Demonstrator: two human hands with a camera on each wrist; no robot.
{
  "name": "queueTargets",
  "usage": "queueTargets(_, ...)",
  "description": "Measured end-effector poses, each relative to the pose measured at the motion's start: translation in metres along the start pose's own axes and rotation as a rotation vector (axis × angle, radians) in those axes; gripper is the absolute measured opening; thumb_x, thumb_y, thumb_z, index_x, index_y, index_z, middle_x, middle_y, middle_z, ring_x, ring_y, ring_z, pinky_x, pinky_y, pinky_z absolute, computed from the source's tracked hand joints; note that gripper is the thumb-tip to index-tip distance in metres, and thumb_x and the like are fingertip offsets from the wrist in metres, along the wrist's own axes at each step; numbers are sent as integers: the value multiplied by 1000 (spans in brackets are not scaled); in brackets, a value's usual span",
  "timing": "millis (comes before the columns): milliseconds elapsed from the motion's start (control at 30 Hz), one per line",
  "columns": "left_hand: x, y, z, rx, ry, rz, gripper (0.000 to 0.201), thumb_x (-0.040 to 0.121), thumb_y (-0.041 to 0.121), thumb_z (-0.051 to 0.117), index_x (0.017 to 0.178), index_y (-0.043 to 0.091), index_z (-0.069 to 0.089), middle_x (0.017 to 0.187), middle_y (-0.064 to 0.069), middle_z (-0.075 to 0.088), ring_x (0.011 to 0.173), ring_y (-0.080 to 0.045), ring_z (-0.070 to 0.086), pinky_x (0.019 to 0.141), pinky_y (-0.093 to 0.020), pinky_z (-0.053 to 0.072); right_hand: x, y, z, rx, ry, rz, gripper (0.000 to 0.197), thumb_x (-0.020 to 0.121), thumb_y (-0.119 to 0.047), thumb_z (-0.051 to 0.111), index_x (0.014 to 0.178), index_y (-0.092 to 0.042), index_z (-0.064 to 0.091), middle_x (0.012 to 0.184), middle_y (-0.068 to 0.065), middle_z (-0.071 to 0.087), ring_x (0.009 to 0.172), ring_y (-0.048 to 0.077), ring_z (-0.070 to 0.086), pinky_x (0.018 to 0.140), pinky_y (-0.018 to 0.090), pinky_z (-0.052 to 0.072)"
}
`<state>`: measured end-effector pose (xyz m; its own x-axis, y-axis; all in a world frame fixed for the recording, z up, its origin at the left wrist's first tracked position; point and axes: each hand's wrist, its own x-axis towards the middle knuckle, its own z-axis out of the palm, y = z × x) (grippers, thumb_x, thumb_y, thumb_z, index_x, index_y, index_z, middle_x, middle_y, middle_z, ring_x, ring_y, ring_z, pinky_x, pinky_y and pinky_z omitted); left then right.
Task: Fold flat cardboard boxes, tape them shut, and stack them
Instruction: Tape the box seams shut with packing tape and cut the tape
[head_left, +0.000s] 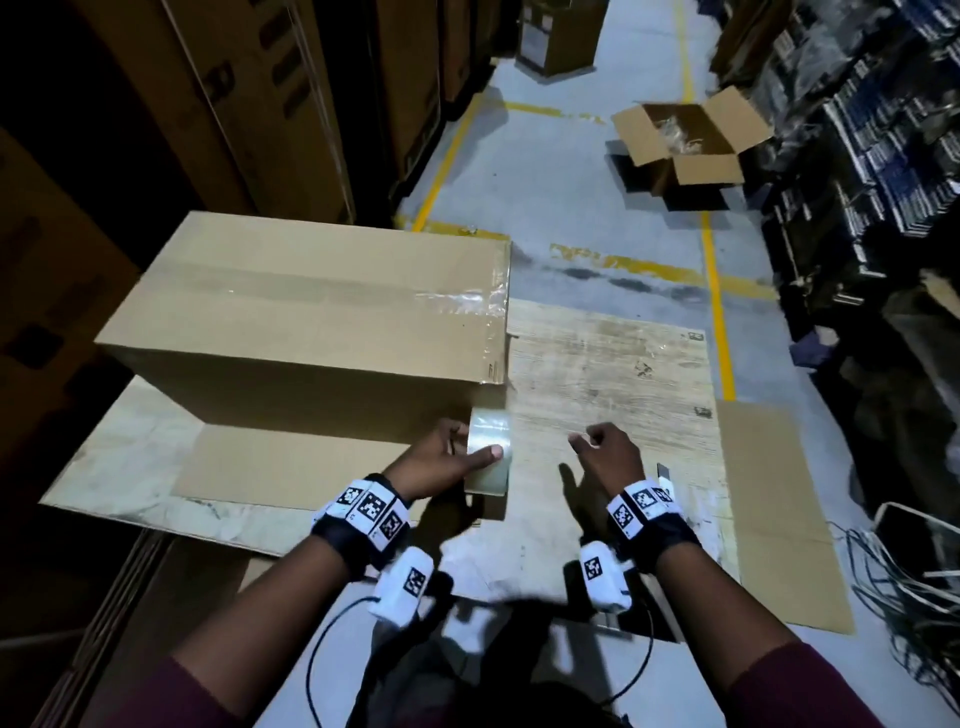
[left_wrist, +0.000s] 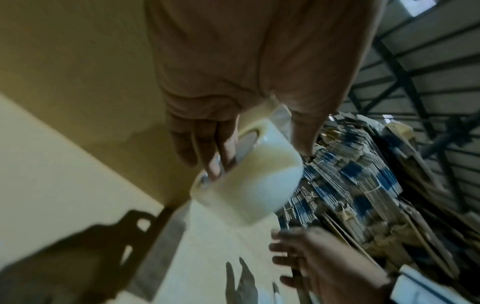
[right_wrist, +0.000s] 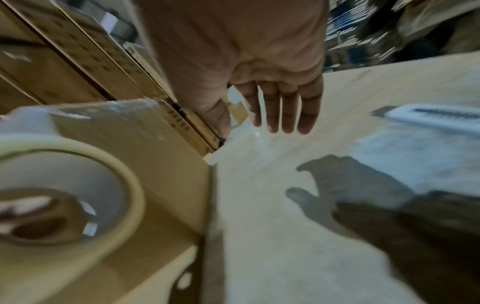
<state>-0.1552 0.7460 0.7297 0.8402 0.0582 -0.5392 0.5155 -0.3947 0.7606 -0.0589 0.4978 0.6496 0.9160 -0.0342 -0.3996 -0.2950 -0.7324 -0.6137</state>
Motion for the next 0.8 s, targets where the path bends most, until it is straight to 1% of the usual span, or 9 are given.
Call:
queueTargets(67, -6, 7, 23, -229, 62, 1, 64, 88, 35, 74, 136, 15, 37, 116, 0, 59, 95, -4, 60, 82, -23, 54, 6, 41, -5, -180, 11, 99, 54, 94, -36, 69, 133, -2, 54, 138, 20, 53, 124, 38, 52, 102, 41, 45)
queueTargets(167, -9, 22, 48, -556, 153, -6, 55, 93, 8, 67, 135, 10, 31, 111, -9, 61, 70, 1, 69, 54, -20, 55, 0, 91, -14, -338, 81, 311, 59, 91, -29, 70, 133, -1, 40, 140, 23, 36, 128, 43, 40, 99, 53, 43)
queueTargets(267, -5, 35, 57, -687, 191, -33, 51, 93, 2, 65, 134, 7, 33, 99, -14, 66, 58, -5, 70, 45, -25, 54, -12, 127, -17, -395, 107, 426, 54, 87, -23, 70, 123, 3, 40, 132, 25, 40, 123, 42, 44, 100, 51, 45)
queueTargets(333, 0, 40, 52, -659, 232, -58, 49, 93, 3, 67, 133, 5, 37, 82, -5, 66, 50, -3, 66, 41, -22, 51, -12, 142, -14, -423, 88, 384, 46, 89, -20, 69, 117, 5, 44, 126, 26, 47, 115, 42, 52, 96, 46, 49)
queueTargets(433, 5, 45, 44, -608, 258, -90, 46, 92, 10, 70, 128, 7, 43, 65, 5, 67, 43, 0, 62, 39, -17, 47, -12, 143, -16, -375, 36, 340, 33, 89, -14, 69, 108, 4, 49, 109, 24, 58, 92, 38, 65, 71, 36, 52)
queueTargets(500, 10, 46, 43, -581, 257, -99, 44, 92, 13, 71, 126, 6, 44, 52, 8, 67, 41, 0, 61, 39, -16, 46, -14, 136, -21, -279, -54, 323, 23, 83, -12, 70, 90, 0, 51, 86, 19, 61, 63, 28, 58, 51, 25, 41)
queueTargets(567, 9, 50, 42, -572, 245, -135, 41, 93, 11, 69, 126, 2, 47, 54, 3, 68, 38, -3, 60, 34, -18, 44, -13, 129, -22, -171, -121, 303, 21, 82, -11, 66, 75, -4, 48, 63, 11, 51, 46, 21, 43, 45, 20, 29)
queueTargets(700, 6, 40, 41, -654, 174, -188, 5, 97, 5, 61, 100, 1, 60, 56, -8, 66, 37, -14, 62, 33, -25, 47, -22, 83, -18, 272, -144, 265, 24, 96, -22, 58, 106, -2, 48, 66, 18, 57, 44, 25, 54, 50, 33, 48)
queueTargets(800, 6, 23, 43, -641, 100, -149, 15, 96, 6, 62, 111, 6, 59, 72, -11, 74, 55, -19, 70, 42, -26, 52, -40, 38, -39, 284, -191, 3, 13, 104, -18, 50, 108, -7, 43, 76, 15, 56, 50, 21, 56, 44, 23, 42)
